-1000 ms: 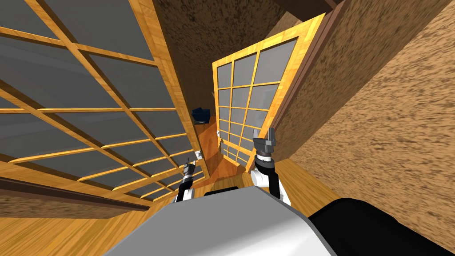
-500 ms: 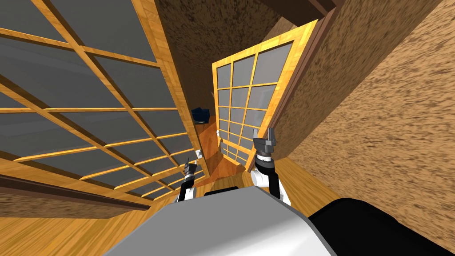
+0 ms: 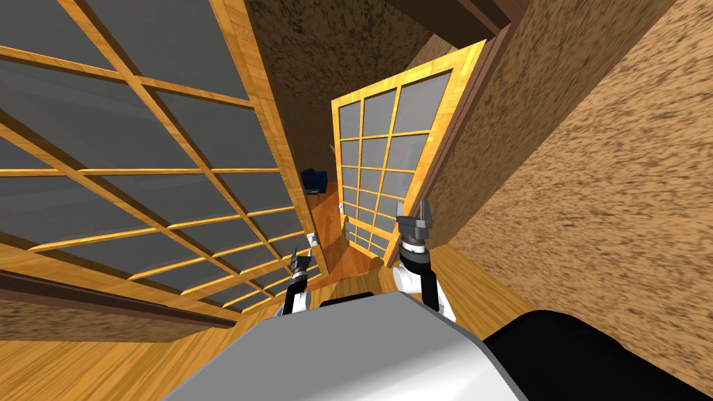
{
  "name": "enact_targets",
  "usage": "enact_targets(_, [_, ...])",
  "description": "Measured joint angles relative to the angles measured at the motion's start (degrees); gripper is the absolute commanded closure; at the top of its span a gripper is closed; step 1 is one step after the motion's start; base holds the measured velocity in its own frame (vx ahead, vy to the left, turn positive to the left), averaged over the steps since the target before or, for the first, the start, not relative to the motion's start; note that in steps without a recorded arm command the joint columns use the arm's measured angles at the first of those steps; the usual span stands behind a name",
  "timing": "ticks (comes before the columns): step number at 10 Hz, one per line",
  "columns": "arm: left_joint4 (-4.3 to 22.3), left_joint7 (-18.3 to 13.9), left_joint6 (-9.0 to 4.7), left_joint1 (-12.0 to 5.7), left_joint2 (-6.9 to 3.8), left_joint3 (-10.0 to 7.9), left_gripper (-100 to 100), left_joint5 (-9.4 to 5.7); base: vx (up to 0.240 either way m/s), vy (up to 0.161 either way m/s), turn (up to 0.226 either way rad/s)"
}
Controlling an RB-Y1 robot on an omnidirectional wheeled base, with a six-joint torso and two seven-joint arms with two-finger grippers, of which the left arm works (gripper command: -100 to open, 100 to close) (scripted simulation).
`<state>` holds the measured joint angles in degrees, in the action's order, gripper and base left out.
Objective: Push the door open
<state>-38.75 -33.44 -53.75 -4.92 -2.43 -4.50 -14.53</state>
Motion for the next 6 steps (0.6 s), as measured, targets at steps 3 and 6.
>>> enact_targets(3, [0.9, -4.2, -0.08, -0.66, 0.28, 1.24, -100, -2.46, -0.032, 0.009, -0.024])
enact_targets(6, [1.6, -8.7, -0.03, -1.20, 0.75, 2.68, -100, -5.19, -0.031, 0.010, -0.021])
